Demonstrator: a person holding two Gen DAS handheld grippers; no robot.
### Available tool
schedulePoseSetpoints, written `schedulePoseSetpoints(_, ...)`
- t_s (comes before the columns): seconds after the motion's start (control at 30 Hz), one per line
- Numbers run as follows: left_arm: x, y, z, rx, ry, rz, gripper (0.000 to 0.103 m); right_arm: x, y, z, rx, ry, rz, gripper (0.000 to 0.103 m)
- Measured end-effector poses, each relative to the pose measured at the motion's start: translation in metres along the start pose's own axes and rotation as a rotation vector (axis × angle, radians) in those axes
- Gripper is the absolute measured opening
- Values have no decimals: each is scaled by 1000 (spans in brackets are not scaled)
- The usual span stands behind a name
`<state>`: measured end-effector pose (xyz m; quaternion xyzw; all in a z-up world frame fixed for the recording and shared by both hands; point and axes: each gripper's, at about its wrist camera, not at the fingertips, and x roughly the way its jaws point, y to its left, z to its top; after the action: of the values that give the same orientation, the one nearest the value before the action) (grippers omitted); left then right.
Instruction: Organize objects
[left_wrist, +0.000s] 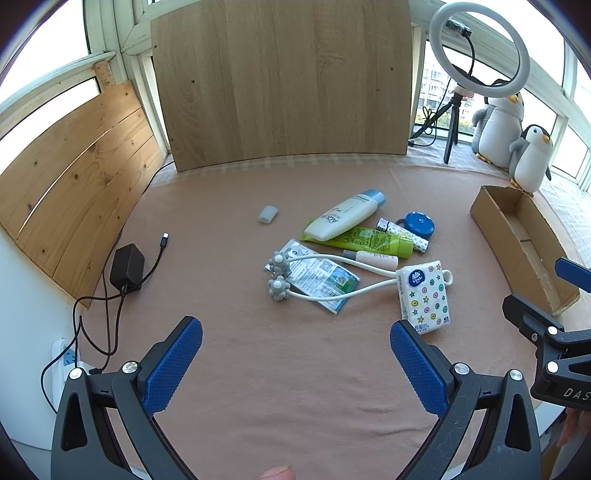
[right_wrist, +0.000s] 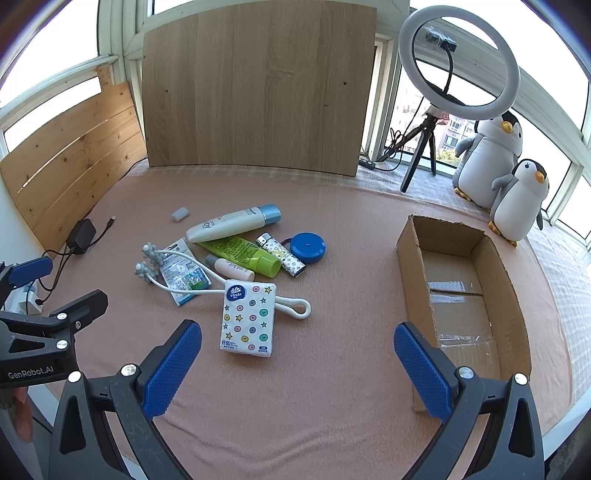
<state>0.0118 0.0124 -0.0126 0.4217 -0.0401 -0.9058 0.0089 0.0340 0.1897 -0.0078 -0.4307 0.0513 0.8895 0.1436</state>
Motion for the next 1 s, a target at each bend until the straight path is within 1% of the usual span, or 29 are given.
schedulePoseSetpoints(0.13, 2, 2, 1, -16, 11, -12, 103, 2, 1, 0, -6, 39, -2, 103)
schedulePoseSetpoints(0.2, 4, 4, 1, -21, 16, -15, 103, 2, 2, 0, -6, 15, -2, 103)
schedulePoseSetpoints(0.3, 5, 7, 1, -27, 21, -17, 103, 2, 3, 0, -10, 5, -4, 103)
schedulePoseSetpoints(0.4, 7, 8, 1, -32, 20, -18, 103, 3, 5, 1, -17, 16, -5, 103)
schedulePoseSetpoints(0.53, 10, 9, 3, -33, 40, -19, 103, 5, 7, 3, -32, 35, -11, 103)
schedulePoseSetpoints(0.67, 15, 10, 6, -34, 63, -20, 103, 7, 9, 5, -35, 30, -6, 103)
schedulePoseSetpoints(0.77, 20, 10, 8, -36, 50, -20, 103, 11, 10, 7, -33, 26, 0, 103)
schedulePoseSetpoints(0.83, 24, 9, 9, -33, 69, -18, 103, 14, 9, 8, -32, 33, 2, 103)
schedulePoseSetpoints(1.0, 34, 10, 11, -38, 83, -13, 103, 23, 8, 11, -30, 51, 5, 103)
